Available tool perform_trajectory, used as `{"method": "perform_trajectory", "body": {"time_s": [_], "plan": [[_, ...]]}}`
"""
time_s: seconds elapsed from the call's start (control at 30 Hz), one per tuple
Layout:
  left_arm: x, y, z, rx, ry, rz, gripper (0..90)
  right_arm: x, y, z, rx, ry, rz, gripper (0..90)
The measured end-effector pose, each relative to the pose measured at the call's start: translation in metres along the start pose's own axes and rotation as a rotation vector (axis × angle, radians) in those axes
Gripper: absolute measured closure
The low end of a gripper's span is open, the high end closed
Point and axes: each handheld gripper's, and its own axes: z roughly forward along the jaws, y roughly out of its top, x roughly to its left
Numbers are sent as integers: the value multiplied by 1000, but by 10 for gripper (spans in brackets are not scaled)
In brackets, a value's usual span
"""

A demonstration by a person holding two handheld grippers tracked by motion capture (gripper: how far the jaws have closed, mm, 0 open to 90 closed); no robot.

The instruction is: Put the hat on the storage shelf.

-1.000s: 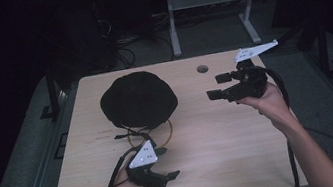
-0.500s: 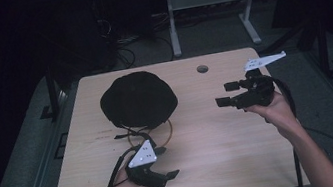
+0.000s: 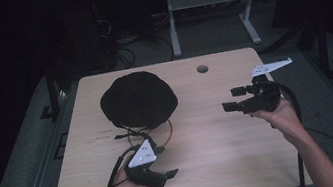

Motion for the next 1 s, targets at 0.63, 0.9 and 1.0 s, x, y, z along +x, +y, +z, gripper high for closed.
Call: {"method": "perform_trajectory", "body": {"time_s": [0.63, 0.9, 1.0], "plan": [[1, 0, 1, -5, 2, -15, 183, -12, -36, -14, 24, -46, 42, 156], [0, 1, 1, 3, -1, -9, 182, -16, -56, -25, 43, -85, 48, 156], [0, 0, 2, 12, 1, -5, 182, -19, -67, -32, 49, -92, 53, 155]]}}
